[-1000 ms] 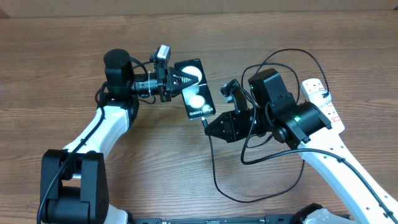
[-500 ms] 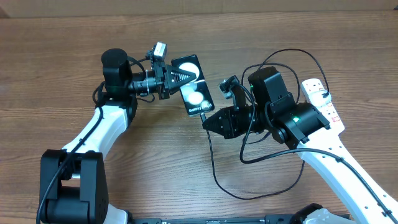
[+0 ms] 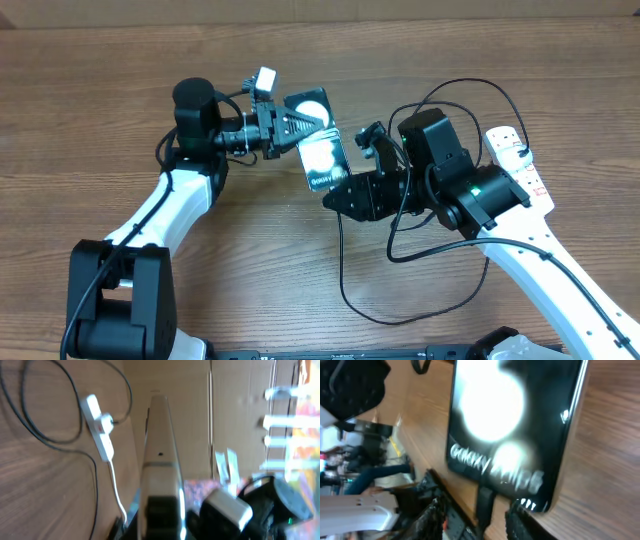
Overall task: Plug charger to phone and switch on socket
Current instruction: 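Push the plug into the phone's bottom port with the right gripper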
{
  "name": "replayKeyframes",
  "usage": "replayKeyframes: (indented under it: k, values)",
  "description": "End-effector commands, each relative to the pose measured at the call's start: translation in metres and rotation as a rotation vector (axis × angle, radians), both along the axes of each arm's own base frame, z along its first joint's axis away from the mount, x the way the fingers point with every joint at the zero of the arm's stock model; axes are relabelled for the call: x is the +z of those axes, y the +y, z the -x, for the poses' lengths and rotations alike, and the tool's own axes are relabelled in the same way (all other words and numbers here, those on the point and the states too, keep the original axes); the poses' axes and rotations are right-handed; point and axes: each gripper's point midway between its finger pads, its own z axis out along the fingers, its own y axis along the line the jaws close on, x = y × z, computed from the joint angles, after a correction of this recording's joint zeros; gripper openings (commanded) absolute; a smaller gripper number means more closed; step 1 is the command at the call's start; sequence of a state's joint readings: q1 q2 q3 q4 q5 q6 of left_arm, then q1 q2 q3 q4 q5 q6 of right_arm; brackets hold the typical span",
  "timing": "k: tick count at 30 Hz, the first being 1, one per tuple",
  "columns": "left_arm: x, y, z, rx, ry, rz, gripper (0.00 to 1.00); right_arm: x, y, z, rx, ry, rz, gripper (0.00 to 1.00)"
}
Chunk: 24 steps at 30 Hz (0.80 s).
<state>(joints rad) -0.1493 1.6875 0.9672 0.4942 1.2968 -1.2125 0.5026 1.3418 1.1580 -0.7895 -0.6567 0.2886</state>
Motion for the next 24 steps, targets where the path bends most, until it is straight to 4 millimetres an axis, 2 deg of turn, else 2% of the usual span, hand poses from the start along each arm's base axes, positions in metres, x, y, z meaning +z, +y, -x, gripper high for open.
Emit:
replayKeyframes:
  k: [1, 5, 9, 10, 14, 19, 21, 24]
  values:
    - [0.003, -0.008, 0.018, -0.104, -0.070, 0.014, 0.04, 0.031, -0.005, -0.006, 0.002, -0.120, 0.006, 0.49]
    - [0.004, -0.008, 0.022, -0.130, -0.087, 0.020, 0.04, 0.055, -0.025, -0.005, -0.075, -0.198, 0.088, 0.59]
    - [0.004, -0.004, 0.019, -0.111, -0.089, 0.017, 0.04, 0.057, -0.034, 0.009, -0.104, -0.240, 0.170, 0.65]
    - [0.003, -0.003, 0.016, -0.098, -0.090, 0.014, 0.04, 0.053, -0.033, 0.014, -0.105, -0.238, 0.197, 0.68]
    - [0.002, -0.001, 0.008, -0.053, -0.078, 0.004, 0.04, 0.027, -0.033, 0.017, -0.219, -0.215, 0.336, 0.68]
    - [0.002, 0.000, 0.007, -0.046, -0.048, 0.006, 0.04, -0.006, -0.012, 0.033, -0.253, -0.177, 0.438, 0.67]
    - [0.001, 0.000, 0.007, -0.045, -0.036, 0.007, 0.04, -0.017, -0.010, 0.029, -0.307, -0.191, 0.498, 0.66]
    - [0.002, -0.001, 0.009, -0.053, -0.035, 0.009, 0.04, -0.034, -0.009, 0.020, -0.379, -0.193, 0.569, 0.56]
